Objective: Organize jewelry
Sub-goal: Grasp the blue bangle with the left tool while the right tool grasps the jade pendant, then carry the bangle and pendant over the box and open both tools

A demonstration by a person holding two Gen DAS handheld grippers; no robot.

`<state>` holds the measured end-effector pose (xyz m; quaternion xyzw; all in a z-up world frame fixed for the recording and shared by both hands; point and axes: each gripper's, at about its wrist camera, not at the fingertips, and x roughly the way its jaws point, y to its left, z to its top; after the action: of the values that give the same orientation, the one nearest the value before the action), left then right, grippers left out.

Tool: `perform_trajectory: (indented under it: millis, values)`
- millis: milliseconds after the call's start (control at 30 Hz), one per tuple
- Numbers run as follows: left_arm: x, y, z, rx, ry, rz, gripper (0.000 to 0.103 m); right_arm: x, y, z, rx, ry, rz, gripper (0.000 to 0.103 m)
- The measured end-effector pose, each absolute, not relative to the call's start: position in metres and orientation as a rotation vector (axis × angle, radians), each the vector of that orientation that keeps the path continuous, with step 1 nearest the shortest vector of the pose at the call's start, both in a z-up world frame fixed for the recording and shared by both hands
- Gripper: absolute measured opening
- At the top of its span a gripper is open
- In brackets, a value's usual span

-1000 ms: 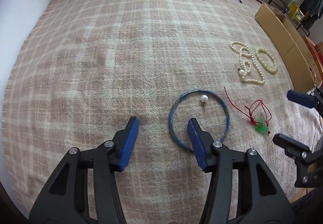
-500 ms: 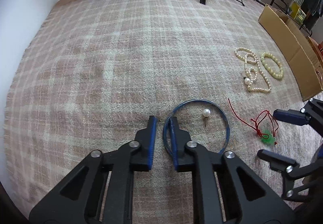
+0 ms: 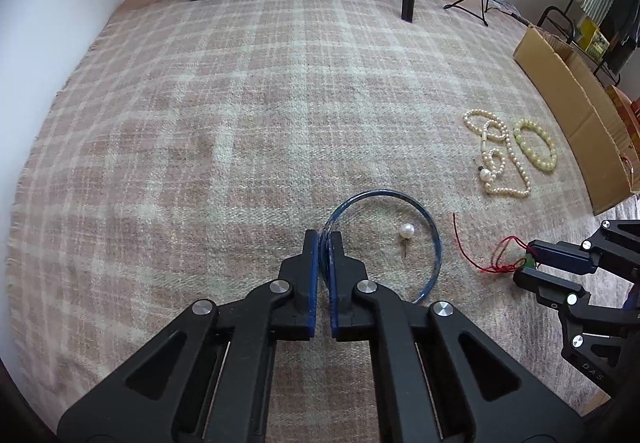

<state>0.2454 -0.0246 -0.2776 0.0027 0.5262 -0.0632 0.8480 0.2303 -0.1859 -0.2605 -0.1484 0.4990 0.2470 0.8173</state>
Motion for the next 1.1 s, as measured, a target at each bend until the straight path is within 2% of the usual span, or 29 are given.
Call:
perform_trajectory:
  millis: [1100]
  values:
    - [0.218,-0.042,-0.207,-0.054,0.978,-0.216,0.001,0.223,-0.228,-0.2,-0.178,0.91,0.431,0.015]
